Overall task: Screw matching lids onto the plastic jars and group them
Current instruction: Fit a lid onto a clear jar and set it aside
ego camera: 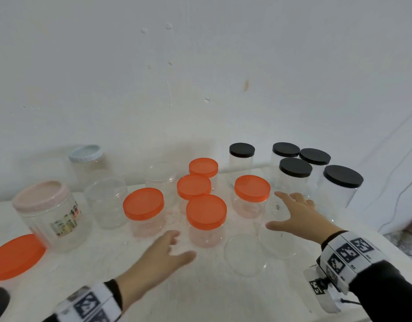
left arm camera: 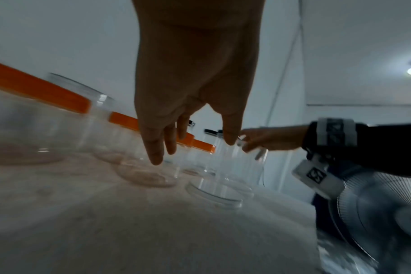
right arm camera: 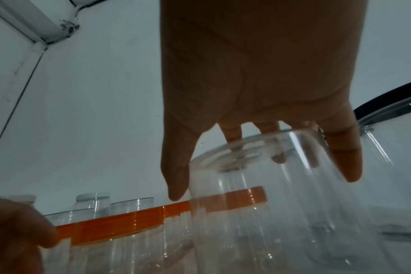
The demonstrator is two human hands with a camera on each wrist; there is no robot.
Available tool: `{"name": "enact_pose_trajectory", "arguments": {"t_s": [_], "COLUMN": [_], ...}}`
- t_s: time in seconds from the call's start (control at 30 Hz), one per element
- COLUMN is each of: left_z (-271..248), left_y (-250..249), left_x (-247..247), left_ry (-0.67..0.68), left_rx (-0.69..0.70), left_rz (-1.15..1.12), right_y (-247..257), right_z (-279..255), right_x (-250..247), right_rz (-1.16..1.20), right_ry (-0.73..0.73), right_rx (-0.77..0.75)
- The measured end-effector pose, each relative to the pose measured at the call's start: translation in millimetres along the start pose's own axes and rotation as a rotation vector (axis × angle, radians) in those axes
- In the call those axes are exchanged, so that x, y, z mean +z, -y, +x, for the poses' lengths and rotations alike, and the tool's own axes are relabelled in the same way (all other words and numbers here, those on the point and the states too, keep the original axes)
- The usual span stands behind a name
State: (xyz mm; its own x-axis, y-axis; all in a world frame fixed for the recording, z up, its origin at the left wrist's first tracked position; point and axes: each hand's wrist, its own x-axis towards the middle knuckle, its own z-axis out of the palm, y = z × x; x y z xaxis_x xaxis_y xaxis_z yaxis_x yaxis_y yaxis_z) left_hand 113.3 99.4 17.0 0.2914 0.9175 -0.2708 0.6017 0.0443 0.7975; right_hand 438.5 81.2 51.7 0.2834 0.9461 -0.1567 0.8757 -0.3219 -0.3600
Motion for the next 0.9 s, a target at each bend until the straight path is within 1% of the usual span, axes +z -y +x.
{"name": "enact_pose_trajectory", "arguments": {"t_s": [0.1,0.2,0.37,0.47,0.57,0.63,0.7,0.8,0.9], "left_z": [11.9,30.4,60.4,69.7,71.1,69.5,66.8,59.0,45.3], "left_y": [-22.9,-37.4,-45.2,-45.2,-46.1,-46.8,-46.2,-44.3,-43.3], "left_x": [40.6,72.6,102.5,113.9,124.4,127.4,126.3,116.8,95.5], "left_ry": [0.149,0.218,0.304,0.371,0.37,0.322,0.306,0.35,0.37], "left_rx": [0.165,0.233,0.249,0.215,0.206,0.237,0.247,0.196,0.169], "left_rz": [0.227,0.35,0.549,0.674,0.779,0.791,0.761,0.639,0.504], "right_y": [-4.3,-13.5,-29.0,-33.7,-36.1,-37.8,-39.5,-41.1,-42.8], "right_z": [-4.8,-13.8,-32.0,-41.1,-48.2,-51.8,-55.1,-59.1,-60.3], "right_x": [-1.5,-2.7,-4.3,-4.7,-6.6,-8.0,-9.5,-13.4,-16.2], "right_rz": [0.017,0.052,0.098,0.116,0.141,0.177,0.233,0.348,0.464], "right_ry": [-0.017,-0.047,-0.086,-0.105,-0.109,-0.113,-0.122,-0.133,-0.129], "right_rx": [-0.037,-0.072,-0.118,-0.129,-0.12,-0.122,-0.122,-0.095,-0.059]}}
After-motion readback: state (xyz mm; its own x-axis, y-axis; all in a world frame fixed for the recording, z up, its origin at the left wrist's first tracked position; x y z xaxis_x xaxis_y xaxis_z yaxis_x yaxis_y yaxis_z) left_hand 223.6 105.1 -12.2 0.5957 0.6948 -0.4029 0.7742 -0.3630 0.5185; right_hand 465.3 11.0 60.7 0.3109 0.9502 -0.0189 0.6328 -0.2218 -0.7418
